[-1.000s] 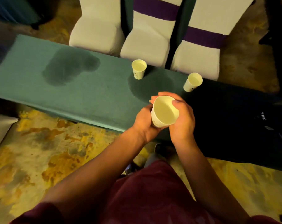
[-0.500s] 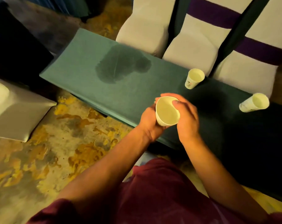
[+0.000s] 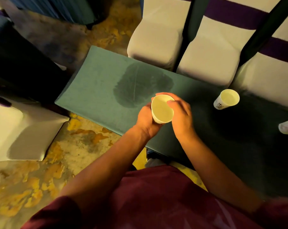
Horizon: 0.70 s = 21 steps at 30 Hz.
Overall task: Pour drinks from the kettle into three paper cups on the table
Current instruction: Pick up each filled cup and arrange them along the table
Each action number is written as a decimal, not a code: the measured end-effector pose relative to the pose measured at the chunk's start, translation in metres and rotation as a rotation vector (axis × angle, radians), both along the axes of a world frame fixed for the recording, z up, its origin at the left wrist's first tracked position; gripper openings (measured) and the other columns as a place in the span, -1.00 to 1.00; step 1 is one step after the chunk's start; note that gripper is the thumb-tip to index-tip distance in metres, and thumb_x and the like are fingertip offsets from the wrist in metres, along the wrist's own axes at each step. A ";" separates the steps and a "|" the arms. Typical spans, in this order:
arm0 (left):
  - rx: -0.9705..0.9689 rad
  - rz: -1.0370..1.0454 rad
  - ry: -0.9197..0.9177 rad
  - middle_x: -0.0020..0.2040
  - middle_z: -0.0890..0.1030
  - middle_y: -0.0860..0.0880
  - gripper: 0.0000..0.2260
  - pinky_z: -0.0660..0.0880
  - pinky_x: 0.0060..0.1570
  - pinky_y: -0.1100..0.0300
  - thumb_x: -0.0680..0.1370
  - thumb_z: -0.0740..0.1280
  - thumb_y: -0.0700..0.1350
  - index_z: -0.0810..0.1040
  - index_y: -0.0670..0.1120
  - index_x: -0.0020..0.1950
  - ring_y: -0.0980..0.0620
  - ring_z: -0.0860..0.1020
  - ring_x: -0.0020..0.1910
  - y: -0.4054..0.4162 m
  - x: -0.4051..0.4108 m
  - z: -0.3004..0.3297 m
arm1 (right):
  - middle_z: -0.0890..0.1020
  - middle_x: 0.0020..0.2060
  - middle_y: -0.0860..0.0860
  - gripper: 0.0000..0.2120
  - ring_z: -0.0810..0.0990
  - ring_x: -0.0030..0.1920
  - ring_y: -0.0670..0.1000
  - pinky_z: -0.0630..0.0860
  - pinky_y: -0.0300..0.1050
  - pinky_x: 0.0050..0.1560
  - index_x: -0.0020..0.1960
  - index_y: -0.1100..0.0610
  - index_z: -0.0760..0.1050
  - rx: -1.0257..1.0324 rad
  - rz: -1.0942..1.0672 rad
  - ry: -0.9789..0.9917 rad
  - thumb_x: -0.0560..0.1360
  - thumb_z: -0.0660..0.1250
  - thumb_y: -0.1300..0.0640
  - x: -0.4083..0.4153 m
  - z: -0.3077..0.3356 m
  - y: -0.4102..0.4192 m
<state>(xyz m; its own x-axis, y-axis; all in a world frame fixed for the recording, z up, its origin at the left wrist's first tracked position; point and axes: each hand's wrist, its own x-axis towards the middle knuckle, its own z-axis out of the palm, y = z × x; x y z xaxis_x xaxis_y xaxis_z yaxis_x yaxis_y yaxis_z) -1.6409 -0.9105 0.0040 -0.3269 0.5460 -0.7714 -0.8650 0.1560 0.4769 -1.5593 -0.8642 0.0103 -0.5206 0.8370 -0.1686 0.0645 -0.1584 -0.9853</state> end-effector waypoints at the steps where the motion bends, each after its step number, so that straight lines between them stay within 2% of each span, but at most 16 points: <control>1: -0.006 -0.008 0.014 -0.33 0.65 -0.07 -0.71 0.54 -0.33 0.20 0.67 0.07 -0.10 0.54 -0.11 -0.09 -0.01 0.57 -0.26 0.002 -0.009 0.000 | 0.73 -0.15 -0.19 -0.77 0.66 -0.03 -0.24 0.50 -0.32 0.04 -0.07 -0.08 0.65 -0.020 -0.030 -0.015 0.48 0.23 0.13 -0.006 0.000 0.001; 3: -0.007 -0.011 0.020 -0.21 0.62 -0.13 -0.72 0.52 -0.22 0.08 0.66 0.07 -0.14 0.54 -0.13 -0.05 -0.06 0.56 -0.19 0.007 -0.025 0.000 | 0.63 -0.25 -0.25 -0.77 0.59 -0.19 -0.44 0.45 -0.42 -0.06 -0.14 -0.15 0.54 -0.052 -0.091 -0.033 0.55 0.29 0.18 -0.017 -0.003 0.003; 5: -0.011 -0.043 0.011 -0.16 0.60 -0.16 -0.73 0.50 -0.17 0.03 0.67 0.08 -0.15 0.55 -0.15 -0.04 -0.10 0.56 -0.16 0.012 -0.039 -0.001 | 0.57 -0.20 -0.24 -0.73 0.56 -0.23 -0.48 0.44 -0.46 -0.09 -0.14 -0.15 0.51 -0.086 -0.115 -0.040 0.61 0.30 0.21 -0.027 -0.007 0.006; 8: 0.013 -0.092 -0.012 -0.27 0.65 -0.09 -0.75 0.56 -0.26 0.11 0.67 0.08 -0.21 0.53 -0.14 -0.05 -0.04 0.62 -0.25 0.017 -0.059 -0.010 | 0.69 -0.04 -0.09 -0.80 0.63 -0.02 -0.30 0.50 -0.33 0.10 0.04 0.01 0.63 -0.073 -0.115 -0.047 0.63 0.23 0.14 -0.046 -0.008 0.008; 10: -0.011 -0.107 -0.005 -0.22 0.65 -0.04 -0.76 0.59 -0.29 0.19 0.68 0.07 -0.19 0.51 -0.12 -0.04 0.05 0.64 -0.28 0.022 -0.073 -0.019 | 0.69 0.06 0.02 -0.70 0.64 0.06 -0.16 0.52 -0.22 0.18 0.15 0.13 0.63 -0.033 -0.139 -0.058 0.56 0.22 0.06 -0.060 -0.015 0.008; 12: -0.001 -0.141 -0.014 -0.12 0.60 -0.04 -0.77 0.59 -0.27 0.20 0.67 0.08 -0.16 0.51 -0.11 -0.02 0.09 0.66 -0.28 0.029 -0.088 -0.029 | 0.70 0.05 0.07 -0.64 0.65 0.06 -0.09 0.55 -0.14 0.17 0.14 0.21 0.62 -0.012 -0.178 -0.063 0.53 0.22 0.02 -0.074 -0.024 0.012; 15: -0.007 -0.211 0.004 -0.24 0.65 -0.08 -0.83 0.58 -0.31 0.18 0.63 0.18 -0.20 0.55 -0.11 -0.05 -0.01 0.63 -0.27 0.037 -0.108 -0.037 | 0.70 -0.01 0.07 -0.71 0.64 0.03 -0.08 0.55 -0.19 0.08 0.10 0.20 0.62 -0.005 -0.217 -0.071 0.56 0.17 0.14 -0.092 -0.027 0.015; 18: 0.001 -0.261 -0.044 -0.16 0.62 -0.11 -0.88 0.56 -0.26 0.12 0.61 0.24 -0.14 0.56 -0.10 0.00 -0.06 0.60 -0.16 0.043 -0.127 -0.046 | 0.71 0.04 0.13 -0.69 0.66 0.08 0.02 0.56 -0.15 0.09 0.12 0.28 0.63 -0.020 -0.270 -0.072 0.60 0.14 0.20 -0.111 -0.034 0.013; 21: 0.017 -0.304 -0.061 -0.14 0.64 -0.11 -0.90 0.56 -0.20 0.09 0.58 0.29 -0.12 0.58 -0.10 -0.01 -0.08 0.62 -0.13 0.047 -0.146 -0.058 | 0.71 0.08 0.13 -0.69 0.66 0.13 0.08 0.56 -0.05 0.11 0.17 0.25 0.63 -0.029 -0.282 -0.089 0.64 0.14 0.20 -0.130 -0.040 0.014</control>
<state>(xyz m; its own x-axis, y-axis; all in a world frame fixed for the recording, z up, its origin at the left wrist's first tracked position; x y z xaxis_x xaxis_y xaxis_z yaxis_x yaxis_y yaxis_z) -1.7869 -0.8634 -0.0542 -0.1001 0.6246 -0.7745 -0.8068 0.4047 0.4306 -1.6891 -0.8498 -0.0300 -0.2500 0.9407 -0.2294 0.0999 -0.2106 -0.9725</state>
